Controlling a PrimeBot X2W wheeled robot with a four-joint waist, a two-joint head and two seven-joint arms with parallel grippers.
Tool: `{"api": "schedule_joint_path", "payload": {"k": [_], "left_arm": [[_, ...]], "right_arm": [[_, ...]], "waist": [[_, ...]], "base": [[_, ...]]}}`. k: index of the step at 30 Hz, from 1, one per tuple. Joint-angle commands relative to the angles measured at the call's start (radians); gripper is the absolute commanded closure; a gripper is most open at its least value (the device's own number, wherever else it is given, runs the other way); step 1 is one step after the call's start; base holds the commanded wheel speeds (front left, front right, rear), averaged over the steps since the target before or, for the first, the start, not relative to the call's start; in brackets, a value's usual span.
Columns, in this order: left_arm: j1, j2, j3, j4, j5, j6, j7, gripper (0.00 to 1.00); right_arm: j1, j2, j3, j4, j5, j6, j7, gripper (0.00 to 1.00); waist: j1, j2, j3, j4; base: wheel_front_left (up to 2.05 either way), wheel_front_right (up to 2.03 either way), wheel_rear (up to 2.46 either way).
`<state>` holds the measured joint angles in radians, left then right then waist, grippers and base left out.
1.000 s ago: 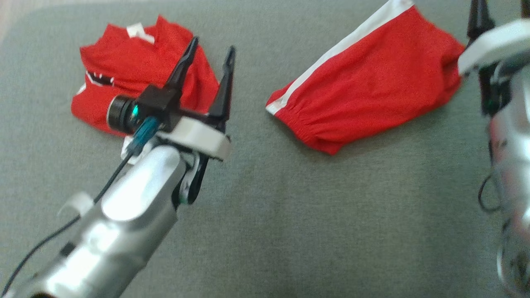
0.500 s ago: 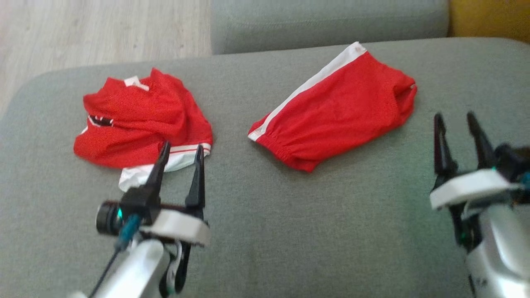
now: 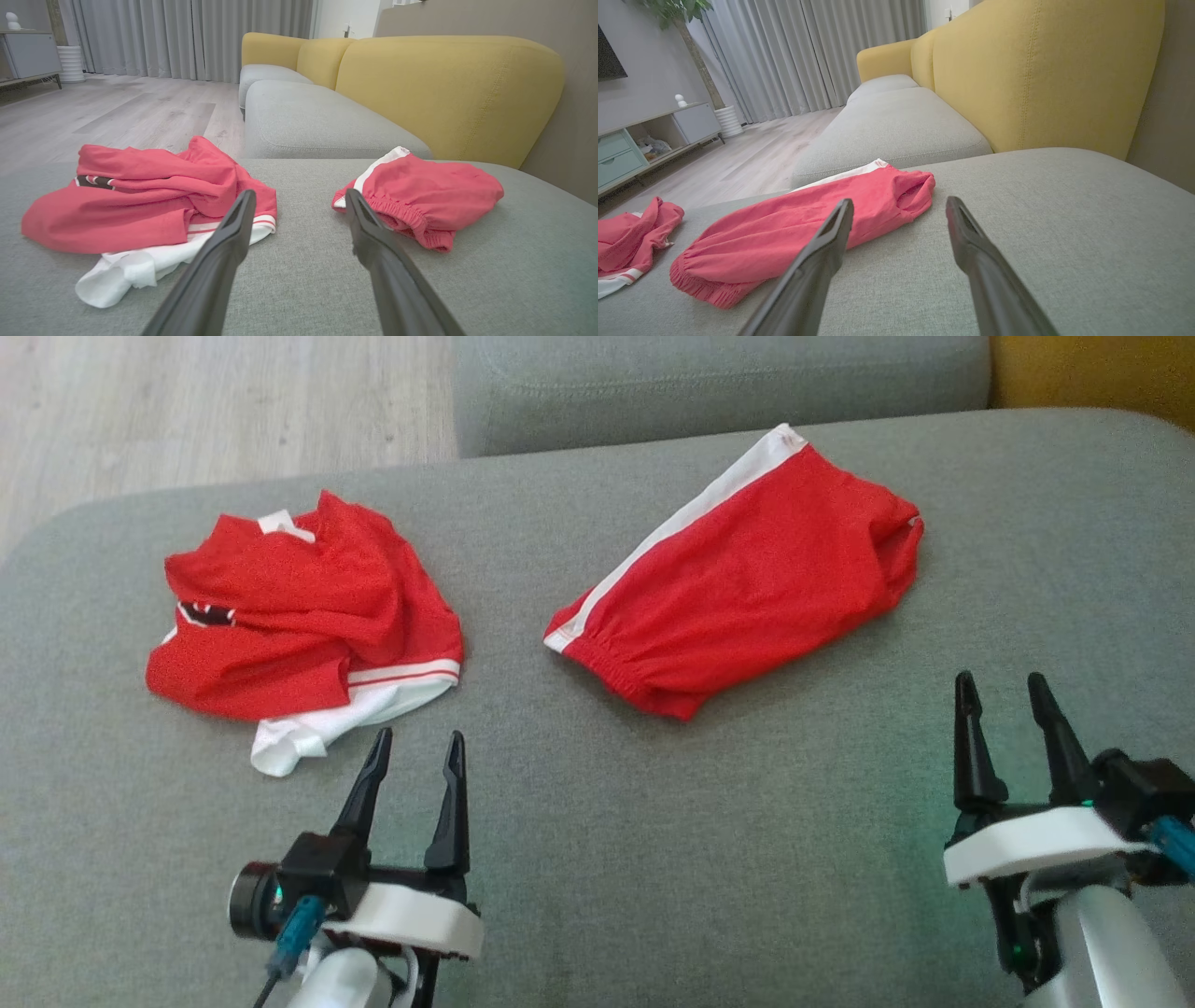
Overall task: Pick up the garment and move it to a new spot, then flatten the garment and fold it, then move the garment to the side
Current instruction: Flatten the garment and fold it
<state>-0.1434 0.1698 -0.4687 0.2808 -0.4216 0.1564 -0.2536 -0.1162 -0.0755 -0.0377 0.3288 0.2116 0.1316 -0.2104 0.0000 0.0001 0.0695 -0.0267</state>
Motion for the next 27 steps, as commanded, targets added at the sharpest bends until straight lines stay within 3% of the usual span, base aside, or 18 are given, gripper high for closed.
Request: {"api": "schedule_joint_path", "payload": {"k": [1, 7, 13, 20, 27], "left_arm": [[-0.047, -0.002, 0.048, -0.033, 0.019, -0.01, -0.008, 0.0], [-0.099, -0.021, 0.073, -0.025, 0.059, -0.048, -0.008, 0.0], [-0.147, -0.038, 0.096, -0.017, 0.087, -0.078, -0.008, 0.0], [-0.196, -0.067, 0.101, -0.013, 0.115, -0.112, -0.008, 0.0], [-0.228, -0.088, 0.096, -0.007, 0.136, -0.136, -0.008, 0.0]], "right_arm": [[-0.031, 0.0, 0.016, -0.048, -0.015, -0.001, 0.008, 0.0], [-0.131, -0.011, -0.024, -0.099, -0.047, -0.001, 0.078, 0.0], [-0.322, -0.032, -0.108, -0.057, -0.088, -0.001, 0.233, 0.0], [-0.565, -0.064, -0.249, 0.165, -0.162, -0.001, 0.414, 0.0], [-0.703, -0.103, -0.352, 0.375, -0.253, -0.001, 0.472, 0.0]], "waist": [[0.0, -0.0001, 0.017, 0.005], [0.0, -0.0001, 0.098, 0.032], [0.0, -0.0001, 0.184, 0.071], [0.0, -0.0001, 0.262, 0.133], [0.0, -0.0001, 0.306, 0.182]], "base": [[0.0, 0.0, 0.0], [0.0, 0.0, 0.0], [0.0, 0.0, 0.0], [0.0, 0.0, 0.0], [0.0, 0.0, 0.0]]}}
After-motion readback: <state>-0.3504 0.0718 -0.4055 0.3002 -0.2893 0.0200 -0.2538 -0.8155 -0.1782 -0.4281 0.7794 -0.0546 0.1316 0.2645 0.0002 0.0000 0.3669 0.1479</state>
